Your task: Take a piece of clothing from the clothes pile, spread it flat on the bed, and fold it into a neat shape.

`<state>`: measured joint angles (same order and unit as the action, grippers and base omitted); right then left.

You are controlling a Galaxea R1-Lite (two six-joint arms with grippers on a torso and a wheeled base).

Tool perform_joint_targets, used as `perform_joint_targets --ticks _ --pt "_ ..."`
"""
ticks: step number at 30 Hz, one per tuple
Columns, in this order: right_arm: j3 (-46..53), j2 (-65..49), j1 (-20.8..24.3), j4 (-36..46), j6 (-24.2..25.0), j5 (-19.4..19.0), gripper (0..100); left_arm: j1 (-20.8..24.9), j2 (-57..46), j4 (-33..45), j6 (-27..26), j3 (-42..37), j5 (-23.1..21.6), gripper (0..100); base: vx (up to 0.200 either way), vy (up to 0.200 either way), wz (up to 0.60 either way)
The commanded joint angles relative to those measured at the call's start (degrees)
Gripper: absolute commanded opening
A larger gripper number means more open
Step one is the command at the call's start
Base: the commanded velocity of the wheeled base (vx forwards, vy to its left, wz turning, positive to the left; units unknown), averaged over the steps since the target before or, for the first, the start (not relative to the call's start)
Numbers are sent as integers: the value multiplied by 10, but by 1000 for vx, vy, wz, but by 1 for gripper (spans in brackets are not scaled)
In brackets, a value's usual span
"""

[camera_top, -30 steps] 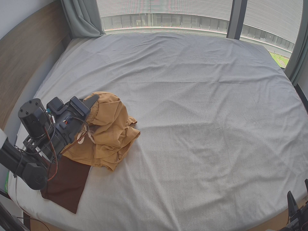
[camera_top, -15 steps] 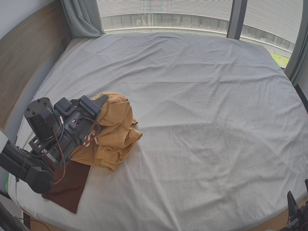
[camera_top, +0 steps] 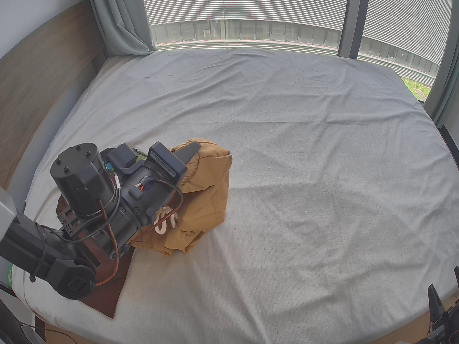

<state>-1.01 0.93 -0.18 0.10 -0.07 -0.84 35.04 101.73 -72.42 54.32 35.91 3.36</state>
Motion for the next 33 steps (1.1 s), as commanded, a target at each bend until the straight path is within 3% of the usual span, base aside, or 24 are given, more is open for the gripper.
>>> perform_joint_targets --ticks 1,12,33 --pt "8 -8 0 0 0 0 100 28 2 16 0 27 1 0 0 0 0" --pt "8 -8 0 0 0 0 100 83 41 24 -1 88 -7 0 0 0 0" --pt "8 -8 -1 0 0 0 100 144 153 24 3 182 -22 0 0 0 0"
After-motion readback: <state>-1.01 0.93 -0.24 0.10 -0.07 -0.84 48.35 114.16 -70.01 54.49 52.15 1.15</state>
